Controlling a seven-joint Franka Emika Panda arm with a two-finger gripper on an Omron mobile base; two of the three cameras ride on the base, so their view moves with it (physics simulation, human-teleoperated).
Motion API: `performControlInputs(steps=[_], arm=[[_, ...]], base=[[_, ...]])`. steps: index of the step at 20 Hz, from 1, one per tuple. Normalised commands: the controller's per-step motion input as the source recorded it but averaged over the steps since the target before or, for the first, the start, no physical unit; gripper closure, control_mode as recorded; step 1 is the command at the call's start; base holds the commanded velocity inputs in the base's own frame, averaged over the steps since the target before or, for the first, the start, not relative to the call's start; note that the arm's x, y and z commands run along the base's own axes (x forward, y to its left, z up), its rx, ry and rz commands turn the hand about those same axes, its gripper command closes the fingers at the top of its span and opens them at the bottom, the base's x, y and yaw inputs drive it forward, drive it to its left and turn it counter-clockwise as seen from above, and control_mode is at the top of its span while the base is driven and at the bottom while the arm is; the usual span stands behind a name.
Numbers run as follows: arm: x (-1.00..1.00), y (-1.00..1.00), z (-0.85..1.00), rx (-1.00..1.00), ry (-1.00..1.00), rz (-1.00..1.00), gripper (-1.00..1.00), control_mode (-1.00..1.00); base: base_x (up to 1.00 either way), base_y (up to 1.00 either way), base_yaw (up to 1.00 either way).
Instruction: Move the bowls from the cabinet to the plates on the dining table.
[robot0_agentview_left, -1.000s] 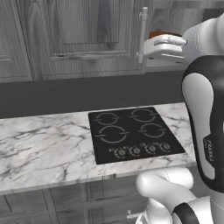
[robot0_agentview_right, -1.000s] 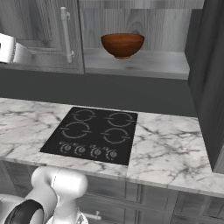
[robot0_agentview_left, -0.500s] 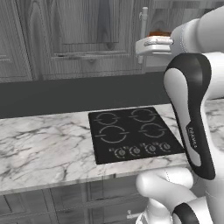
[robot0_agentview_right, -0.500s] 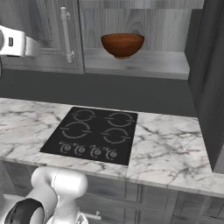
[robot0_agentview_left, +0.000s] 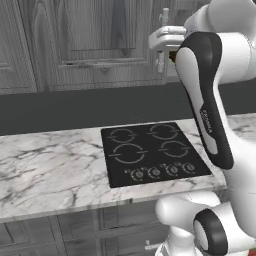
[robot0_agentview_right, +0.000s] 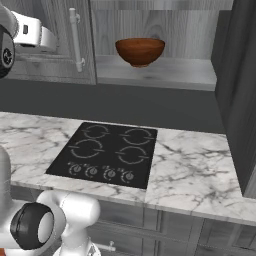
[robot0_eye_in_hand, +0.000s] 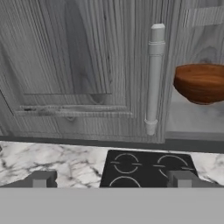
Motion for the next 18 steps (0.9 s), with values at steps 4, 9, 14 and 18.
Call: performControlInputs(steps=[4,9,14,18], arm=[[0.33,-0.06,0.12,-0.05,0.05,-0.02,-1.00,-1.00],[0.29,-0.04,0.00,-0.07,0.00,-0.02,-1.00,-1.00],[0.28,-0.09,0.00,-0.06,0.00,-0.01,-1.00,-1.00],[0.23,-0.16,0.00,-0.01,-0.01,0.00,-1.00,-1.00]], base=[[0.00,0.00,0.00],[0.00,0.00,0.00],[0.00,0.00,0.00],[0.00,0.00,0.00]])
